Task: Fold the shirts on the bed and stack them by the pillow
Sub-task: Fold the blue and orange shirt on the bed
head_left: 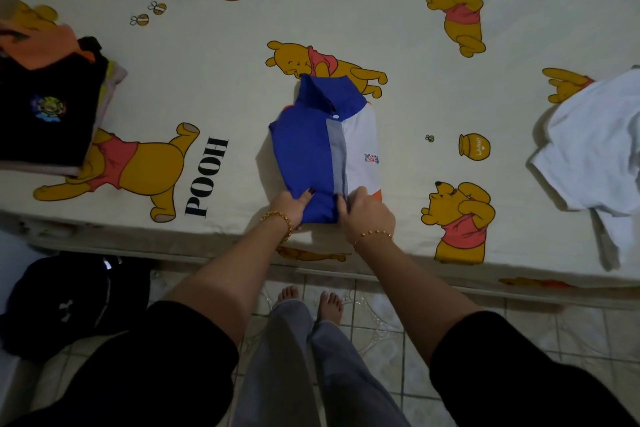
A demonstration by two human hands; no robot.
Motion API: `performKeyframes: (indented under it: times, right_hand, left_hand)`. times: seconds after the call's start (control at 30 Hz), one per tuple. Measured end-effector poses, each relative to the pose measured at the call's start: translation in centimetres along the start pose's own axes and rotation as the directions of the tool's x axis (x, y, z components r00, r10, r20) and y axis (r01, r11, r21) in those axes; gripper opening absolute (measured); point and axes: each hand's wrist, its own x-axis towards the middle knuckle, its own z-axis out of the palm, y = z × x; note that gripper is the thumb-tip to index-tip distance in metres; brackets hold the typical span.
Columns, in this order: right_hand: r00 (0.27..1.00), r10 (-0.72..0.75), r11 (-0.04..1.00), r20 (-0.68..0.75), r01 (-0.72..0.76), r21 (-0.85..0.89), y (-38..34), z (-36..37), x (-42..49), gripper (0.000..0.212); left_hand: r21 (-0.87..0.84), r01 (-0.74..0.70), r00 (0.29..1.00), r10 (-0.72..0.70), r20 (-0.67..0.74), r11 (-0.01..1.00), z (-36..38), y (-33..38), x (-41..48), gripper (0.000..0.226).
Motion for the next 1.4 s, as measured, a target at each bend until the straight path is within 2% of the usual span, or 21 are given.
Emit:
performKeyframes:
  times: [0.13,0.27,0.33,0.4,0.53,0.63,0.77,0.83,0.93,1.0,1.13,1.27,1.4]
  right_hand:
    - [0.992,0.11,0.989,0.056,-0.104,-0.107,1.2,-0.5,0.8,0.021]
    - [0.999,-0.047,0.996,0.023,0.048,-0.073,1.3,-0.6,-0.2,0.038]
    - [0.991,-0.121,0.991,0.052,0.123,-0.047,1.4,0.0,-0.9,0.041]
    - [0.985,-0.136,0.987,0.101,0.143,-0.068,1.7,0.9,-1.4,0.039]
    - [0.992,-0.02,0.999,0.123,0.023,-0.028,3.8,1.4,-1.8,0.032]
    - [0.995,-0.011,1.0,0.094,0.012,-0.007,4.5,1.6,-2.2,0.037]
    - [0.983,-0.035,0.996,0.18,0.048,-0.073,3.5,2.3,-2.7,0.042]
    - [0.978,-0.033,0.999,0.204,0.04,-0.03,2.6,2.8,-2.7,0.039]
    - [0.977,0.047,0.994,0.207,-0.065,0.083,1.8,3.4,-2.4,0.034]
    - [0.978,0.112,0.976,0.175,-0.141,0.167,1.5,3.4,-1.9,0.032]
    - [0.976,0.161,0.902,0.148,-0.206,0.379,0.5,3.2,-1.0,0.026]
    - [0.952,0.286,0.863,0.11,-0.306,0.402,0.7,2.4,-0.2,0.032]
    - [0.969,0.217,0.907,0.115,-0.244,0.343,2.3,1.9,-0.2,0.031]
  left_hand:
    - [0.025,-0.015,1.0,0.015,0.013,1.0,-0.3,-0.5,-0.1,0.05]
    - [0.048,0.0,1.0,0.0,0.0,0.999,-0.2,-1.1,-0.2,0.051]
    - [0.05,0.02,1.0,-0.019,-0.007,0.999,-0.1,-1.4,-0.3,0.05]
    - [0.066,0.037,0.999,-0.037,-0.011,0.997,-0.2,-2.0,-0.5,0.053]
    - [0.102,0.048,0.998,-0.044,-0.045,0.994,-0.5,-3.2,-1.3,0.055]
    - [0.0,0.035,0.995,-0.035,-0.097,0.999,-0.2,-3.8,-2.1,0.052]
    - [-0.117,0.094,0.995,-0.097,-0.024,0.989,1.0,-4.5,-3.0,0.049]
    - [-0.208,0.107,0.993,-0.114,-0.022,0.972,1.4,-4.1,-2.8,0.045]
    - [-0.308,0.097,0.992,-0.116,-0.042,0.946,1.5,-3.2,-2.0,0.026]
    - [-0.31,0.085,0.994,-0.102,-0.039,0.947,1.3,-2.7,-1.6,0.022]
    - [-0.252,0.061,0.997,-0.072,-0.032,0.966,0.5,-1.9,-1.7,0.029]
    - [-0.205,0.047,0.998,-0.055,-0.037,0.978,-0.1,-1.4,-1.8,0.028]
    - [-0.167,0.069,0.996,-0.078,-0.047,0.984,-0.5,-2.1,-1.7,0.036]
